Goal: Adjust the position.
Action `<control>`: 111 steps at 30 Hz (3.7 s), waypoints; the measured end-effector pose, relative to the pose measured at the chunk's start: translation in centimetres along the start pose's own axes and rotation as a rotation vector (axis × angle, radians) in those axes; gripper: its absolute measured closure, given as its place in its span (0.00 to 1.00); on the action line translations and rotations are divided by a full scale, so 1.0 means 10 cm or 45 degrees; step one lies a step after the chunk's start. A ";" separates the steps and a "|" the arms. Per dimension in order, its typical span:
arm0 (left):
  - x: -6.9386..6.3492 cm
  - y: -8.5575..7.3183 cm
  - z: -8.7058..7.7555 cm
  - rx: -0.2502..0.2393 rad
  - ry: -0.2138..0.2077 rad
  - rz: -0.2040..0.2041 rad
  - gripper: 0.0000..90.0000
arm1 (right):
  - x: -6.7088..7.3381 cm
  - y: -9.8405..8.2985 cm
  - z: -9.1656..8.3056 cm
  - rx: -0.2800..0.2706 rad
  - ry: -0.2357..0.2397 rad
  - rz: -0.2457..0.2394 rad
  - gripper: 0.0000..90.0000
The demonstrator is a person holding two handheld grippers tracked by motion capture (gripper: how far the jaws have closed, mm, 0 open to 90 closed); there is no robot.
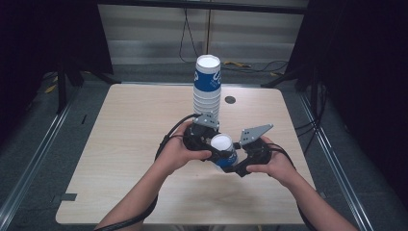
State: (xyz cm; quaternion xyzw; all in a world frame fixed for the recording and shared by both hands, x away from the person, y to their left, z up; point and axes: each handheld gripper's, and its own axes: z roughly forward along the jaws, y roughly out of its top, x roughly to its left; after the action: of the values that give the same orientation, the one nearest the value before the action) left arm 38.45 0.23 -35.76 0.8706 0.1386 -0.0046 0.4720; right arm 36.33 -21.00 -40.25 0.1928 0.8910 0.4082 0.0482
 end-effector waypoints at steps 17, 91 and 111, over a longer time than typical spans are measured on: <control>0.02 -0.03 -0.02 -0.022 -0.007 -0.012 0.31 | 0.00 0.01 0.00 -0.003 0.004 -0.009 0.20; -0.01 -0.08 0.09 0.254 -0.089 0.102 0.33 | 0.03 0.15 0.05 0.500 0.030 -0.249 0.21; 0.04 -0.15 -0.01 0.171 -0.108 0.018 0.34 | 0.02 0.09 0.03 0.357 0.048 -0.209 0.17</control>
State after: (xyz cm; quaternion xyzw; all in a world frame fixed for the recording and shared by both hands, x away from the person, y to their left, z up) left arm 38.44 1.23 -37.00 0.9004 0.1118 -0.0474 0.4178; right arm 36.45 -20.19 -39.80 0.1165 0.9527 0.2781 0.0372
